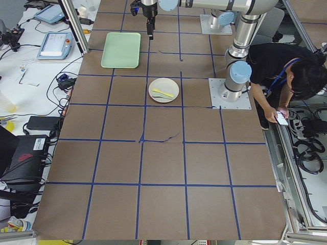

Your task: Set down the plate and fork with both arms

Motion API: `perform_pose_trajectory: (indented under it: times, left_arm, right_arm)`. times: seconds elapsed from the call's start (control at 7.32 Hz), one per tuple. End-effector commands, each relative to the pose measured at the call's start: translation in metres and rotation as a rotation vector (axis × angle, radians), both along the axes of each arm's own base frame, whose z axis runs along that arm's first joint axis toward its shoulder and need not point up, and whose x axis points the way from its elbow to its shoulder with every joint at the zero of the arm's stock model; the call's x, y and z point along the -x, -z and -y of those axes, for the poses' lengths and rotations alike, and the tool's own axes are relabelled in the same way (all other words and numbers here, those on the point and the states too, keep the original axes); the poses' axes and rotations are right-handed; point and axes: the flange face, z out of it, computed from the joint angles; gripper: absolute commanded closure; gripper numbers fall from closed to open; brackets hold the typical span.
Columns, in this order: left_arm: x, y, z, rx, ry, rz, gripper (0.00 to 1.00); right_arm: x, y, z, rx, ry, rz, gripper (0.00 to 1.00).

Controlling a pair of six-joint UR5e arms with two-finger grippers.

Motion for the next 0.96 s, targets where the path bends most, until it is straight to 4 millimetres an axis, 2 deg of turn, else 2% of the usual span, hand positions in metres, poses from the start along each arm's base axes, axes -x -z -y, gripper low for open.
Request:
perform_pose_trajectory:
  times: [0.0, 0.14, 0.27, 0.41, 0.68, 0.82]
  left_arm:
    - [0.003, 0.006, -0.002, -0.011, -0.009, -0.006, 0.0]
    - [0.003, 0.0, -0.005, 0.001, -0.009, -0.007, 0.0]
    - [0.003, 0.0, -0.007, 0.0, -0.007, 0.002, 0.0]
    - [0.0, 0.007, -0.003, -0.015, -0.008, 0.015, 0.0]
    - [-0.011, 0.037, -0.011, -0.074, -0.012, 0.05, 0.0]
    - [-0.03, 0.05, -0.005, -0.097, -0.043, 0.049, 0.0]
  right_arm:
    - [-0.002, -0.002, -0.001, 0.011, 0.0, 0.001, 0.0]
    - [0.004, -0.007, -0.002, 0.018, 0.003, 0.002, 0.0]
    - [0.001, -0.001, -0.002, 0.003, 0.001, 0.013, 0.0]
    - [-0.001, 0.0, 0.0, 0.003, 0.001, 0.022, 0.0]
    - [-0.006, 0.01, 0.004, -0.025, -0.002, 0.09, 0.0]
    - [-0.015, 0.011, 0.002, -0.034, -0.004, 0.155, 0.0]
